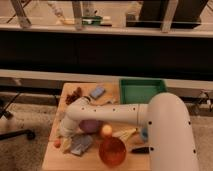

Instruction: Place pepper in paper cup

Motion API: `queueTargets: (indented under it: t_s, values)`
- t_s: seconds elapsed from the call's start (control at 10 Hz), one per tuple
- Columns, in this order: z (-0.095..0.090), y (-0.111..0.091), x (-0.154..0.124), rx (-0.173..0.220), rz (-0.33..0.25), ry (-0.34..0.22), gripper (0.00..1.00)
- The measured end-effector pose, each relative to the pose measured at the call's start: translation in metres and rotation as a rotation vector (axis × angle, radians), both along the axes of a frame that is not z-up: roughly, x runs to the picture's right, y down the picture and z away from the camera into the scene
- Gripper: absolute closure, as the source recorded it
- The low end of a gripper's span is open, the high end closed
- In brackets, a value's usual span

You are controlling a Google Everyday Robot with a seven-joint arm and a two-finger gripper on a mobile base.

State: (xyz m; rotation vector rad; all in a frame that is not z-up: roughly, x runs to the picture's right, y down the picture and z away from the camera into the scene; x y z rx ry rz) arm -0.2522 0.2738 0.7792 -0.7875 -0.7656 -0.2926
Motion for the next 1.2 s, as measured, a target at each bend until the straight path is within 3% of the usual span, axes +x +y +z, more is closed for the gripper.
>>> queueTargets:
  t_s: [0.4, 0.5, 1.2]
  values:
    - [-0.001, -0.001, 0.000, 0.003, -0.003, -0.006, 0.93]
    - [-0.001, -0.002, 0.002, 0.004, -0.002, -0.007, 0.99]
    - [-0.016, -0.011, 0.016, 0.005, 0.007, -0.040, 1.00]
